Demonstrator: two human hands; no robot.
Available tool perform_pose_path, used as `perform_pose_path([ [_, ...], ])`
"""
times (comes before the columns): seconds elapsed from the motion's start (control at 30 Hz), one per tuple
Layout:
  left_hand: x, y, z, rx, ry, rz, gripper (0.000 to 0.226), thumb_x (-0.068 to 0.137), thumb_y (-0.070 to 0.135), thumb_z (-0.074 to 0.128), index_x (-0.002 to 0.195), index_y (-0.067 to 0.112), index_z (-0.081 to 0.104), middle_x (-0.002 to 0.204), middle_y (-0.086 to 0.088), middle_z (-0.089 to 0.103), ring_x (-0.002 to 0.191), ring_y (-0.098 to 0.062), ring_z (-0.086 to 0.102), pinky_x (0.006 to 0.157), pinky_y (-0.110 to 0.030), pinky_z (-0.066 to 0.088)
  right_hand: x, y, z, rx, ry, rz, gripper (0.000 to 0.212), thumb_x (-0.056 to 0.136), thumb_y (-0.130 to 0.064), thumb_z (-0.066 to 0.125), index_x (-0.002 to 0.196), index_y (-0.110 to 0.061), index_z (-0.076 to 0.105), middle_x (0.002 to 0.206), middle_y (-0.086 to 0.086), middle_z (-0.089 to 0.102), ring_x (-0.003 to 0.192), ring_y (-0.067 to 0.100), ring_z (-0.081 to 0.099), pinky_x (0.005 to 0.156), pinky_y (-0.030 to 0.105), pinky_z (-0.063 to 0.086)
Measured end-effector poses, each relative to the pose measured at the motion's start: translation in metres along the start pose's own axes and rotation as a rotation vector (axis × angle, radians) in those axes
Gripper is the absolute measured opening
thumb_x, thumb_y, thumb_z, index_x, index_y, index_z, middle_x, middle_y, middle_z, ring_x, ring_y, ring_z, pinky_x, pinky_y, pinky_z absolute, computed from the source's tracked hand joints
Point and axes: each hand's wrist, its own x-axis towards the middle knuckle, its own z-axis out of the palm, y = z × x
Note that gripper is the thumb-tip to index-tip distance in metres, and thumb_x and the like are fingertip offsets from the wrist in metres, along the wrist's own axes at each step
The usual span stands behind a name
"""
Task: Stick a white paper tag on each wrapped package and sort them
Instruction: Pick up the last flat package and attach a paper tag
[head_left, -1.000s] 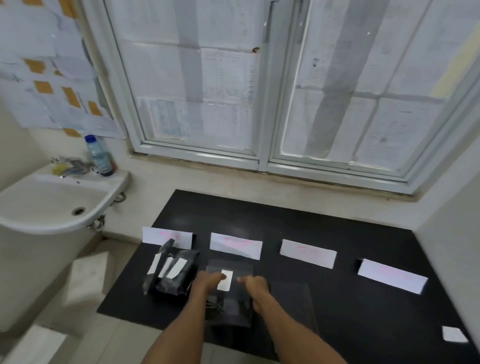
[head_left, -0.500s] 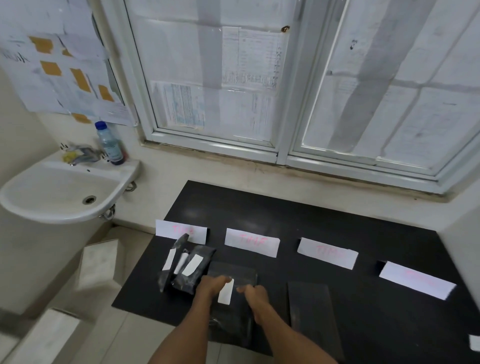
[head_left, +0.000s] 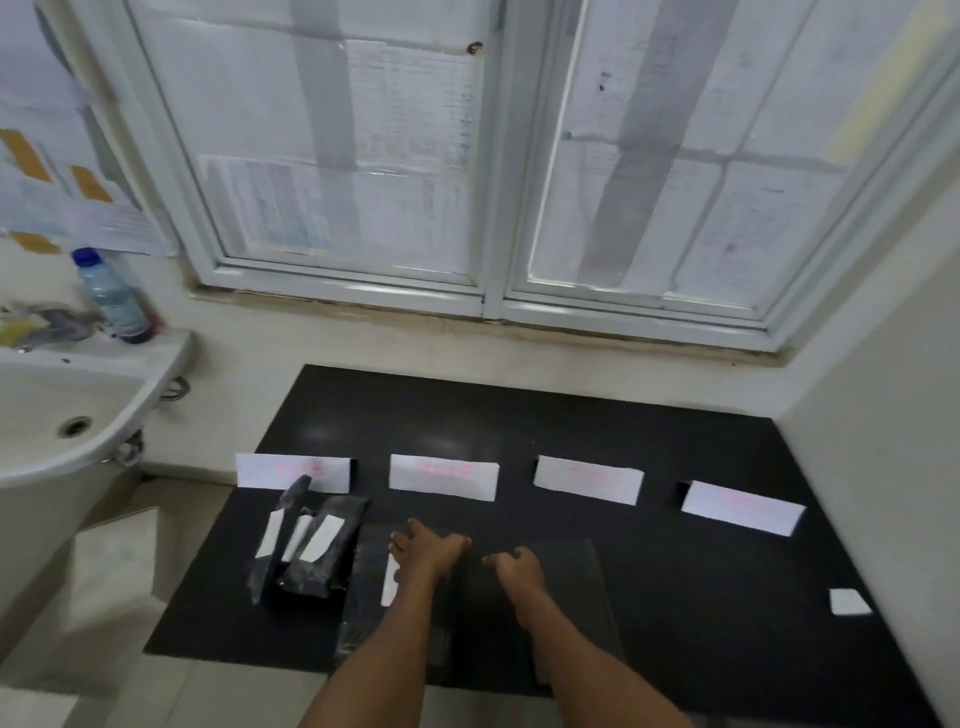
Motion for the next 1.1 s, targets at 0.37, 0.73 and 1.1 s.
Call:
perform_pose_path([
  [0.37,0.003,-0.002,0.134,-0.156,-0.351,0.074,0.093,0.048,0.047,0.074,0.127,0.003,0.055,0.126,-0.006,0.063,0.110,-0.024,0.062,0.094,-0.035,0.053,0.024,0.040,-0.128,-0.018,0.163,0.146,0.051,0.083,-0.015,0.065,0.129,0.000,0.049,0.128,0.018,0.056,0.113,0.033,0.054,0.082,0.029,0.043],
  [0.73,-0.032,0.008,0.179,-0.276,-0.166,-0.018,0.073,0.056,0.036,0.072,0.122,0.008,0.059,0.114,-0.010,0.067,0.101,-0.028,0.064,0.092,-0.043,0.054,0.049,0.056,-0.154,0.115,-0.046,0.206,0.039,0.079,-0.018,0.064,0.115,-0.013,0.049,0.106,0.011,0.059,0.088,0.024,0.059,0.066,0.032,0.052],
  [1.1,-0.050,0.056,0.207,-0.292,-0.060,-0.021,0.018,0.080,0.007,0.054,0.088,-0.002,0.067,0.095,-0.022,0.067,0.086,-0.032,0.064,0.086,-0.044,0.054,0.059,0.063,-0.213,0.254,-0.014,0.296,0.044,0.080,-0.027,0.067,0.113,0.001,0.060,0.090,0.009,0.060,0.073,0.019,0.053,0.057,0.025,0.039],
])
